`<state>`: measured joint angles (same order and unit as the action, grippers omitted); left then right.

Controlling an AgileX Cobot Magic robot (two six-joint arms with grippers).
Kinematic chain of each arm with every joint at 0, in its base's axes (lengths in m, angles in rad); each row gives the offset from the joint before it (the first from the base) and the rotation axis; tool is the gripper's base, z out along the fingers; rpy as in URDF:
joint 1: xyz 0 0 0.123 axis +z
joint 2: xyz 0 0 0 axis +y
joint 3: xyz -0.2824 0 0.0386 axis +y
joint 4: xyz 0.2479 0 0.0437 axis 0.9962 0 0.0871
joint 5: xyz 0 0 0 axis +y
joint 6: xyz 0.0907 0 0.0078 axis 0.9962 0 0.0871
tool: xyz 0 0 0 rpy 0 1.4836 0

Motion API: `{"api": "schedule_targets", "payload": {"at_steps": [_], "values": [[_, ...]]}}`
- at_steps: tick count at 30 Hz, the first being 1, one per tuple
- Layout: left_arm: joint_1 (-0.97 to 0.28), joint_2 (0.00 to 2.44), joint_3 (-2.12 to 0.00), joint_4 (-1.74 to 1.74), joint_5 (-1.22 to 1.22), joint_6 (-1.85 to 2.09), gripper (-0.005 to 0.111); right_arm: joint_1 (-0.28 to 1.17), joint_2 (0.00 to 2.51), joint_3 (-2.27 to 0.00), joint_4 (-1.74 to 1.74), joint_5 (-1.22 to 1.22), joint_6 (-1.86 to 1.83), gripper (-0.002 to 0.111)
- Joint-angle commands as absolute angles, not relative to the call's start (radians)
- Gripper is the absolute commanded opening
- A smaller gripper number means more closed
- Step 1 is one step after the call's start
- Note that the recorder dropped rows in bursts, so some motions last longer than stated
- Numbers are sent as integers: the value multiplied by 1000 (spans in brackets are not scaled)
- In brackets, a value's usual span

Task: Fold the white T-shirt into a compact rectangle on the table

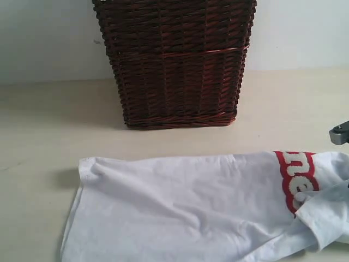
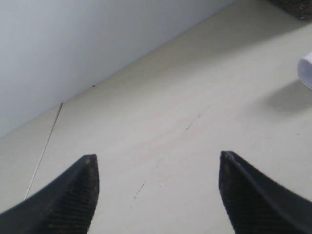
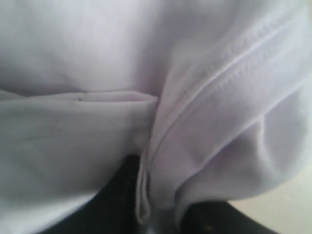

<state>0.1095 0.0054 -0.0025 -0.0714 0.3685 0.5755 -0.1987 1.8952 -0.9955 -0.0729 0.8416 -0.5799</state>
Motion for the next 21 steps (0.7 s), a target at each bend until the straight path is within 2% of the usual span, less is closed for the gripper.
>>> {"api": "schedule_targets", "payload": {"at_steps": [1,3,5,12,15,16,17,18,19,21], "values": [[106,0,0,-73,365,575,67,-205,1884,-994,-42,808,-626,56],[106,0,0,-73,365,575,67,-205,1884,-994,-31,792,-626,77],[106,0,0,-73,365,575,67,-205,1884,-994,-10,779,-624,87],[106,0,0,-73,365,575,67,-205,1884,-994,-42,763,-536,90],[106,0,0,-73,365,575,67,-205,1884,-994,-40,761,-513,86],[106,0,0,-73,365,575,67,-205,1884,-994,-40,761,-501,76],[106,0,0,-73,365,575,67,-205,1884,-994,-42,772,-499,57],[106,0,0,-73,365,575,67,-205,1884,-994,-42,775,-499,45],[106,0,0,-73,365,575,67,-205,1884,-994,-42,779,-499,23],[106,0,0,-73,365,575,67,-205,1884,-994,-42,794,-505,0]]}}
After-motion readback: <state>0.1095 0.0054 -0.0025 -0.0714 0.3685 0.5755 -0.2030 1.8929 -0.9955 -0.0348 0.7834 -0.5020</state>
